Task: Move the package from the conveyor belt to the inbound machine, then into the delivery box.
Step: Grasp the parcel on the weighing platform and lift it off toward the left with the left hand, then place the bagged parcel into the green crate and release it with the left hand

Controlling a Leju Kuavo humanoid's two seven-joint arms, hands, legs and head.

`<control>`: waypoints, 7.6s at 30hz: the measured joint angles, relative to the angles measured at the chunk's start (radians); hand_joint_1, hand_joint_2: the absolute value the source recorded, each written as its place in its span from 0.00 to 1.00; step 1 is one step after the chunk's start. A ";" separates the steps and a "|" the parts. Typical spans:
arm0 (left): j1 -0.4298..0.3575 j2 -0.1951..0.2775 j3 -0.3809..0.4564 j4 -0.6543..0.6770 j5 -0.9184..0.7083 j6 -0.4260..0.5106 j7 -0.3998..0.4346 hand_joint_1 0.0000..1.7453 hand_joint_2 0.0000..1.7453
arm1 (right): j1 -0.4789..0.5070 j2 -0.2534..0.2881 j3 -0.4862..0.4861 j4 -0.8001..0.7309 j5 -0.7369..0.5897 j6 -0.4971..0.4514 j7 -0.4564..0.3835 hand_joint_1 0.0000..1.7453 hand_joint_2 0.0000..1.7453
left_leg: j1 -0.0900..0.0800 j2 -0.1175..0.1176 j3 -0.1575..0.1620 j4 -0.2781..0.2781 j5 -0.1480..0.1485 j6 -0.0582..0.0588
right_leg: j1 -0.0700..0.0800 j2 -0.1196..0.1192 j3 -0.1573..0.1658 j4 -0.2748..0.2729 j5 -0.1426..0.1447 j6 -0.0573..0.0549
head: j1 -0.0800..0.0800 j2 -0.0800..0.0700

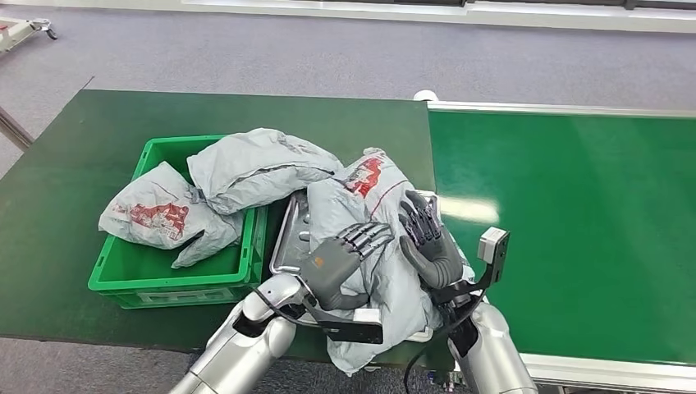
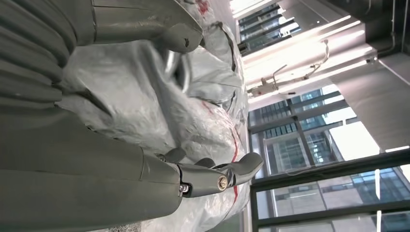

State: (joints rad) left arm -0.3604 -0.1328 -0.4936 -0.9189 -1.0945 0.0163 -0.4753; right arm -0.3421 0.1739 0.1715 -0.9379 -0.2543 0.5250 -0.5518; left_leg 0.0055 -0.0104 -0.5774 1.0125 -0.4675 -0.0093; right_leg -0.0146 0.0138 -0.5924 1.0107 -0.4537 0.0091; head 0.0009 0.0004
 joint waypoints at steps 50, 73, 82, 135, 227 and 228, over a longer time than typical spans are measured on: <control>-0.458 0.217 -0.296 -0.332 0.372 -0.241 -0.012 1.00 1.00 | 0.138 -0.018 -0.107 -0.142 -0.063 0.051 0.059 0.00 1.00 | 0.000 -0.006 -0.003 0.000 0.004 0.000 | 0.000 -0.006 0.000 0.000 0.002 0.000 | 0.000 0.000; -0.235 0.381 0.023 -0.407 0.222 -0.104 -0.067 0.00 1.00 | 0.255 -0.019 -0.216 -0.359 0.014 -0.020 0.058 0.00 1.00 | 0.000 -0.004 -0.004 0.000 0.003 0.000 | 0.000 -0.004 -0.004 0.000 0.001 -0.001 | 0.000 0.000; -0.176 0.341 -0.035 -0.206 0.251 -0.202 -0.126 0.00 1.00 | 0.231 -0.021 -0.252 -0.385 0.082 -0.169 0.110 0.00 1.00 | 0.000 -0.001 -0.006 0.000 0.004 0.000 | 0.000 -0.002 -0.006 0.000 0.003 0.000 | 0.000 0.000; -0.533 0.405 -0.307 -0.383 0.372 -0.107 -0.008 1.00 1.00 | 0.170 -0.096 -0.179 -0.326 -0.030 -0.160 0.134 0.00 1.00 | 0.000 -0.002 -0.008 0.000 0.006 0.000 | 0.000 -0.002 -0.008 0.001 0.004 0.000 | 0.000 0.000; 0.315 0.033 0.345 -0.628 1.019 -0.260 -0.003 0.00 1.00 | 0.256 0.032 -0.156 -0.460 0.178 -0.289 0.116 0.00 1.00 | 0.000 0.002 -0.008 -0.001 0.005 0.000 | 0.000 -0.001 -0.008 0.000 0.005 -0.001 | 0.000 0.000; 0.279 0.016 0.338 -0.574 1.046 -0.262 -0.002 0.00 1.00 | 0.236 0.038 -0.126 -0.445 0.184 -0.302 0.114 0.00 1.00 | 0.000 0.002 -0.008 -0.001 0.006 0.000 | 0.000 -0.001 -0.009 0.000 0.005 -0.001 | 0.000 0.000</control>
State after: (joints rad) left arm -0.0818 -0.1167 -0.1555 -1.4932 -0.0482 -0.2459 -0.4770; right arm -0.1062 0.2116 0.0456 -1.3832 -0.0706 0.2233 -0.4382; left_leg 0.0057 -0.0088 -0.5856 1.0115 -0.4613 -0.0097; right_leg -0.0143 0.0127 -0.6009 1.0109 -0.4486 0.0078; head 0.0009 0.0004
